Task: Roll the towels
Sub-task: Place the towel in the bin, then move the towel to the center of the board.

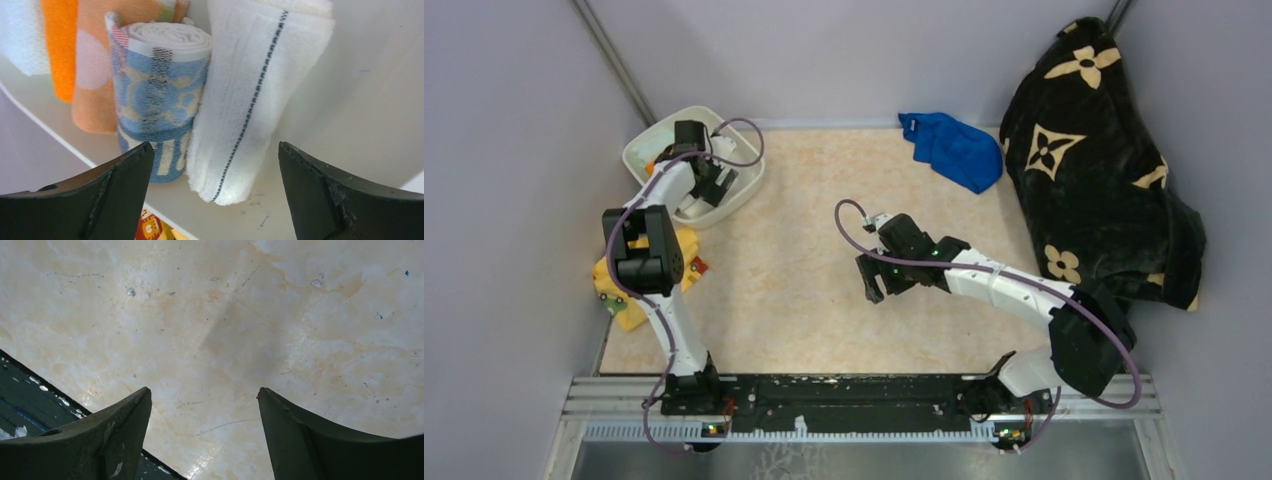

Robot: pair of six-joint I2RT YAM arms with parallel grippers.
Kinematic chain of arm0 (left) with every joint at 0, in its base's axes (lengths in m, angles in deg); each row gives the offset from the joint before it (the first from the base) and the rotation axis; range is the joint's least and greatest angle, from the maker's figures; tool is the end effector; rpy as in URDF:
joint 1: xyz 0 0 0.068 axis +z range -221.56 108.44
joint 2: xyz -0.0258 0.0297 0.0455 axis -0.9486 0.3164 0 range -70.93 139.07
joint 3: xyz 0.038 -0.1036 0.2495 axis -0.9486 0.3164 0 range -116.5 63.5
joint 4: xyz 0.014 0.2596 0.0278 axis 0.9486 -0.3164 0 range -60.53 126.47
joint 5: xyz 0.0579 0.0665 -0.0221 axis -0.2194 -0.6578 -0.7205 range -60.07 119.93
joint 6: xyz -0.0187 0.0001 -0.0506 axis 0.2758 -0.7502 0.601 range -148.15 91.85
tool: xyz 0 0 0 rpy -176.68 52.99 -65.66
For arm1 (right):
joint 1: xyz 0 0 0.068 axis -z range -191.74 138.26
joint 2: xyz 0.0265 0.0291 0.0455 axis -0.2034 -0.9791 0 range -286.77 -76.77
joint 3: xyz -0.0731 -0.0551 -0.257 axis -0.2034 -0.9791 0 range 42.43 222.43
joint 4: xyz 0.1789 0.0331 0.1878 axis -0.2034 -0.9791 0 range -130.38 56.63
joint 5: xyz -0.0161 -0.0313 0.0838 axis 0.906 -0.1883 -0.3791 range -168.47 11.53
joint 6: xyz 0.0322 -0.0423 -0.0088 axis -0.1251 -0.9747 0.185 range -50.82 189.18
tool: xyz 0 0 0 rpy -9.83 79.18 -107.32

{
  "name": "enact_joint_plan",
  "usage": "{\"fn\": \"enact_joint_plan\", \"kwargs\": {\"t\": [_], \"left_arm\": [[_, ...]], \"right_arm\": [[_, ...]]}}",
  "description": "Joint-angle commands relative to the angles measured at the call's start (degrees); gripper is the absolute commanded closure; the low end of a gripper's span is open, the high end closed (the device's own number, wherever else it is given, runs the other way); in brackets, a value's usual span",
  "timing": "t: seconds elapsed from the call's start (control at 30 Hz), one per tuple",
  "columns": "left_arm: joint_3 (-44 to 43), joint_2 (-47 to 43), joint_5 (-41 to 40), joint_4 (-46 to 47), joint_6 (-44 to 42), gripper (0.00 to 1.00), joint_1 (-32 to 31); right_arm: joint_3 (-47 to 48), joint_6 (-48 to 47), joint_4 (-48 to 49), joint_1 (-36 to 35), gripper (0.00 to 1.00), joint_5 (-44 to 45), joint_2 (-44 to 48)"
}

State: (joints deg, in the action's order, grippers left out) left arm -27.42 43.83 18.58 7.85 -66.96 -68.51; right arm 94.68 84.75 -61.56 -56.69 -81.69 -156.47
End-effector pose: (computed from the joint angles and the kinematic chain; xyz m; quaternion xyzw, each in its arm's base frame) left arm 0.4443 0.0307 0.2227 0.2590 0.9064 0.2018 0.2656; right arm 0.1966 0.1990 0.2232 -0.2503 0.9217 0.1720 0.2415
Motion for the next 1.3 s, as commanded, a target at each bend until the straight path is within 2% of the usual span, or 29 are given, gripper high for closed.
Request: {"fn": "enact_joint_plan", "kwargs": {"t": [0.0,0.13,0.27,0.4,0.57,0.83,1.03,1.13,1.27], "left_arm": [[0.87,-3.68,5.74,-0.49,3.02,0.02,0.17],[0.73,-8.07,9.51,-1.04,7.56,0.01,0.03],[0.9,-13.32,10.43,-0.81,16.35,0.01,-0.1],[1.46,-18.9,18.74,-2.56,27.73,0.01,-1.22],[13.75,-29.23,32.88,5.29,40.35,0.02,-4.5],[29.25,-41.86,35.81,7.72,51.32,0.03,-12.92],[42.42,-50.11,35.6,8.48,56.97,0.04,-14.81],[46.12,-53.13,35.62,8.62,58.87,0.05,-15.07],[47.93,-54.48,34.69,8.59,59.02,0.05,-15.18]], "right_arm": [[2.09,-1.13,-0.04,1.6,0.22,1.72,4.32],[3.42,-2.46,0.58,6.59,0.21,2.82,5.01],[7.04,-3.96,3.12,13.6,0.19,6.68,2.94],[12.35,-2.64,6.87,23.07,0.2,12.16,-2.67],[19.43,-1.47,13.57,31.68,0.2,15.38,-12.64],[35.19,-2.4,17.14,38.04,0.23,16.83,-34.01],[52.09,-3.0,10.17,40.06,0.25,15.55,-48.79],[58.18,-2.88,5.18,40.29,0.3,15.15,-55.1],[58.58,-0.9,-1.22,40.07,0.5,10.12,-58.08]]}}
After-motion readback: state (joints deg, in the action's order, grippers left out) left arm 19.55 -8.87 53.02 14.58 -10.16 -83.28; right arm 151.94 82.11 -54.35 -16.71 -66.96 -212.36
